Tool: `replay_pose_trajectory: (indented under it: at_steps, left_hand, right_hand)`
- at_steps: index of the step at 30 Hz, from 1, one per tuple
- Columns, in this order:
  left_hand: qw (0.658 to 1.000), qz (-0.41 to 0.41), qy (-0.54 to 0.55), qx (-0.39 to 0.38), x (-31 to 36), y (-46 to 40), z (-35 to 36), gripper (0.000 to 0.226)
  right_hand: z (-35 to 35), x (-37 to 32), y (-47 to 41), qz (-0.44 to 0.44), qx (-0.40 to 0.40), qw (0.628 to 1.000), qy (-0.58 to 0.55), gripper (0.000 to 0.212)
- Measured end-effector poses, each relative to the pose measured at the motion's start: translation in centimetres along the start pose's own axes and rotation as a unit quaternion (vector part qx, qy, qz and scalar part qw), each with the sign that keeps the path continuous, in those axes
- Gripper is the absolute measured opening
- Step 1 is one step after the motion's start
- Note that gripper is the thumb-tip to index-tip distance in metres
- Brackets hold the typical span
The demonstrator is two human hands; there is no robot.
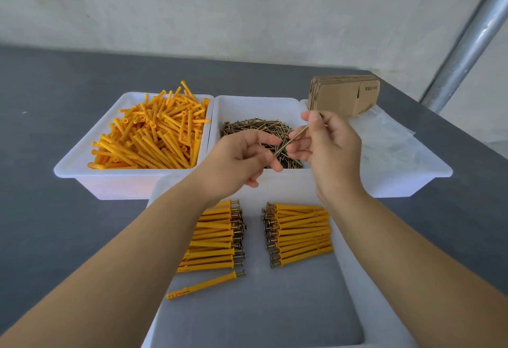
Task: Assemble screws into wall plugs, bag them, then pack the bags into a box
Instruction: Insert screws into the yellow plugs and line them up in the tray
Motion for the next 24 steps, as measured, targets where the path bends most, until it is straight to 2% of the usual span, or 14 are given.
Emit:
replay_pose_trajectory:
  at_steps: [4,7,10,12,14,18,24]
  left_hand:
    - [1.0,-0.004,-0.005,-0.008,0.1,0.0,0.0,0.025]
    - [1.0,-0.002,0.001,-0.015,0.4,0.2,0.3,0.024]
    - [1.0,0.0,0.009,-0.019,0.5,0.3,0.6,0.025]
    - [1.0,0.004,0.003,-0.009,0.5,0.3,0.5,0.03]
    - [1.0,0.019,0.007,0.004,0.8,0.3,0.3,0.037]
    - [0.999,0.042,0.003,-0.003,1.4,0.4,0.1,0.033]
    - [0.998,0.044,-0.04,-0.025,1.3,0.5,1.5,0.012]
  right_hand:
    - [-0.7,-0.4,-0.3,-0.01,0.027,0.999,-0.018,0.017]
    - [0.0,-0.2,0.0,0.008,-0.018,1.0,-0.006,0.015]
    - [0.8,0.1,0.4,-0.007,-0.081,0.993,0.08,0.015]
    - [0.9,0.2,0.4,-0.021,-0.094,0.987,0.131,0.024]
    - [0.4,0.0,0.2,-0.02,-0.069,0.988,0.137,0.036]
    - [-1.0,-0.1,-0.2,-0.032,-0.01,0.991,0.133,0.022]
    - [-2.5,0.0,-0.9,-0.042,0.055,0.99,0.123,0.023]
Point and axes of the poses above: each hand's wrist, its own y-axis away from the middle knuckle, its own z-axis out of the palm, x = y × z, the point moved 5 cm from there along -y, towards the middle knuckle
